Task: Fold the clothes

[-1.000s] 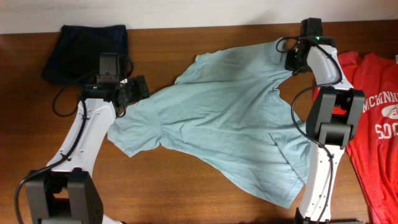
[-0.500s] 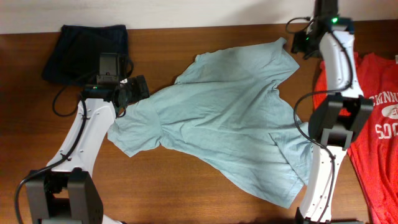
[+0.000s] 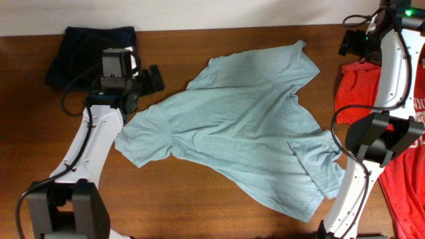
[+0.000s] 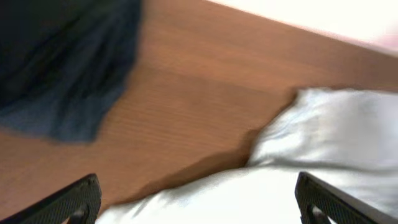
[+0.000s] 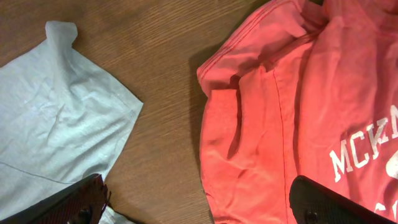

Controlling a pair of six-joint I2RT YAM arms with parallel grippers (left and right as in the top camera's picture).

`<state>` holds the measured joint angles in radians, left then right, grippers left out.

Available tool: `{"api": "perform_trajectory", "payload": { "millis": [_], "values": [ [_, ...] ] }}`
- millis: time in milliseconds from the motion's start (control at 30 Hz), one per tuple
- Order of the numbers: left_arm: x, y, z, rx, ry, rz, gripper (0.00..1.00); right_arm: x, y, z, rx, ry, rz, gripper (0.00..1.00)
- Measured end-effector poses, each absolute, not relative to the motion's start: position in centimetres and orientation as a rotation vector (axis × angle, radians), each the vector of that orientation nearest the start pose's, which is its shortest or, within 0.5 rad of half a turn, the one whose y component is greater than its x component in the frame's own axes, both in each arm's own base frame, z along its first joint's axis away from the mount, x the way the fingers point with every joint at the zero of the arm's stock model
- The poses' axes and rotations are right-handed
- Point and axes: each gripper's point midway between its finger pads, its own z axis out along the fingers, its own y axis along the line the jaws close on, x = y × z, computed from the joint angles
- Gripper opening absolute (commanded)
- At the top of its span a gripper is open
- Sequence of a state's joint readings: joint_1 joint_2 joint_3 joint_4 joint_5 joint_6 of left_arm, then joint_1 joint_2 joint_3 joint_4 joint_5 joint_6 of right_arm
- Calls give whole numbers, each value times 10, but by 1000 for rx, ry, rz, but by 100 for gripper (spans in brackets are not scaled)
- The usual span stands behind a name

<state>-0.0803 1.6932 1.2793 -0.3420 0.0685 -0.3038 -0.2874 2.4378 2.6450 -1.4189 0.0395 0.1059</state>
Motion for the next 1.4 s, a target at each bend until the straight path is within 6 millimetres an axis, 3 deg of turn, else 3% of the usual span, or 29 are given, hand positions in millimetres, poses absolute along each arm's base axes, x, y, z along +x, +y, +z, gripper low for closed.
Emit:
{"api": "perform_trajectory", "payload": {
  "millis": [100, 300, 367, 567, 667, 733, 833, 867, 933, 967, 1000, 1267, 1400],
  "values": [
    [480, -78, 173, -145, 2296, -391, 99, 511, -158, 163, 554, 2731, -100, 99],
    [459, -137, 181, 74, 2365, -474, 99, 511, -158, 163, 554, 2731, -100, 99],
    [454, -154, 196, 159, 2369, -471, 99, 511, -158, 163, 553, 2732, -100, 99],
    [456, -195, 269, 383, 2304, -410, 99, 511, -158, 163, 553, 2733, -100, 99],
    [464, -207, 278, 439, 2292, -388, 99, 511, -158, 163, 554, 2733, -100, 99],
    [472, -211, 264, 459, 2313, -374, 99, 511, -158, 163, 553, 2734, -100, 99],
    [486, -216, 214, 481, 2402, -347, 99, 511, -158, 163, 553, 2733, -100, 99],
    [490, -217, 196, 488, 2434, -340, 94, 511, -158, 163, 553, 2733, -100, 99],
    [494, -218, 163, 500, 2497, -321, 32, 511, -158, 163, 553, 2733, -100, 99],
    [494, -217, 145, 505, 2532, -312, 10, 511, -158, 163, 554, 2733, -100, 99],
    [495, -216, 134, 504, 2554, -299, 1, 511, -158, 163, 553, 2733, -100, 99],
    [506, -203, 109, 481, 2580, -172, 0, 511, -158, 163, 554, 2733, -100, 99],
    [504, -200, 79, 487, 2641, -143, 0, 511, -158, 163, 552, 2733, -100, 99]
  ]
}}
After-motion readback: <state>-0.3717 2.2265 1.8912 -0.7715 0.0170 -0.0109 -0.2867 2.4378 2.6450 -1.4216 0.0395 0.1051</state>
